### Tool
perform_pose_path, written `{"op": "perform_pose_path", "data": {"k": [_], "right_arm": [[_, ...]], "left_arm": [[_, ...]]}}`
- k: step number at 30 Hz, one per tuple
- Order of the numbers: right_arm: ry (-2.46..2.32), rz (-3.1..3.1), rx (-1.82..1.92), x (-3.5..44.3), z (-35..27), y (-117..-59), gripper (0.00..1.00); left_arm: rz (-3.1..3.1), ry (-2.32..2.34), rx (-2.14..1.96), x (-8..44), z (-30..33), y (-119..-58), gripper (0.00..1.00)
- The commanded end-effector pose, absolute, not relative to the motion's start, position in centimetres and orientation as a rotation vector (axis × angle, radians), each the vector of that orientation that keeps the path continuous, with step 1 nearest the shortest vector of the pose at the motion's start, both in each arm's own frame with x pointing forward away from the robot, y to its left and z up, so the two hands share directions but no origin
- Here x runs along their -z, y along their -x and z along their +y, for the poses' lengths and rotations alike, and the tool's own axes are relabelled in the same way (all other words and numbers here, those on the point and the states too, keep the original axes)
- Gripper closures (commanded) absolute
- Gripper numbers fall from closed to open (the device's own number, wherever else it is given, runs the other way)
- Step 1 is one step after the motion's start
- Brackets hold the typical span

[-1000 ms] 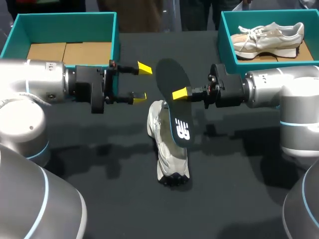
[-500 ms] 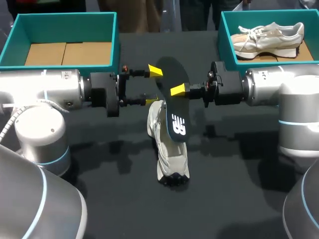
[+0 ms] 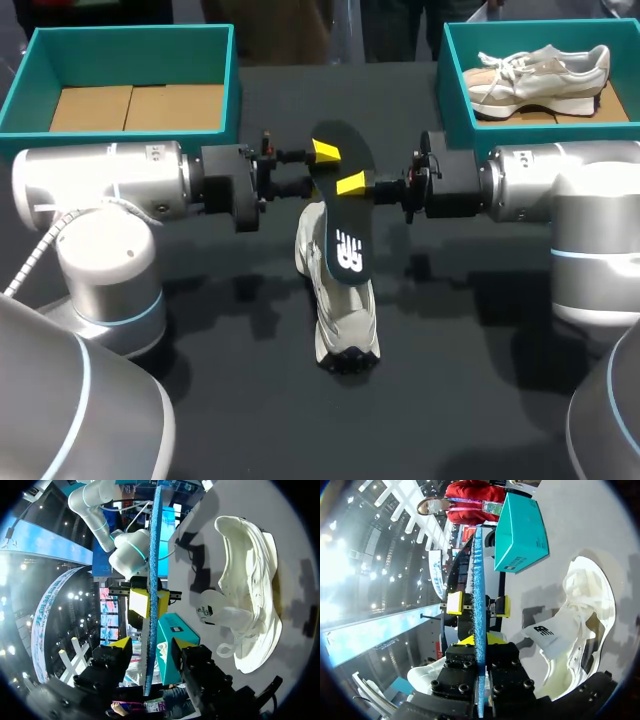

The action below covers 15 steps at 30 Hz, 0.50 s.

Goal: Take the shoe out of the shoebox, open the shoe tongue, remove and reinsert the insole, then place the shoe into the shoebox

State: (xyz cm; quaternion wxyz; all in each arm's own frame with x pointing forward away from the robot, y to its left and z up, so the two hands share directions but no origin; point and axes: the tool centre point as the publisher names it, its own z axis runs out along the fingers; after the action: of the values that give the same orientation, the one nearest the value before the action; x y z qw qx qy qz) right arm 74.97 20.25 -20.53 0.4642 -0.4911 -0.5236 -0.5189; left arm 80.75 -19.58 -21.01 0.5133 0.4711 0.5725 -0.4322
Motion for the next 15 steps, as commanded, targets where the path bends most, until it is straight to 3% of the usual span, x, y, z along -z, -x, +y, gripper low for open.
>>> {"op": "perform_pose_path", "data": {"k": [1,7,15], "right_arm": [[1.215,-1.285,1.280,20.50,20.33,-74.62,1.00],[1.215,-1.285,1.280,20.50,20.33,-74.62,1.00],[1.215,-1.285,1.280,20.50,20.33,-74.62,1.00]], "left_arm": [[1.371,-1.129,1.039,21.12,-19.80,-80.73,0.53],[1.354,-1.122,1.044,20.92,-20.16,-80.60,0.56],[1.329,-1.131,1.043,20.74,-20.55,-80.10,0.71]]}}
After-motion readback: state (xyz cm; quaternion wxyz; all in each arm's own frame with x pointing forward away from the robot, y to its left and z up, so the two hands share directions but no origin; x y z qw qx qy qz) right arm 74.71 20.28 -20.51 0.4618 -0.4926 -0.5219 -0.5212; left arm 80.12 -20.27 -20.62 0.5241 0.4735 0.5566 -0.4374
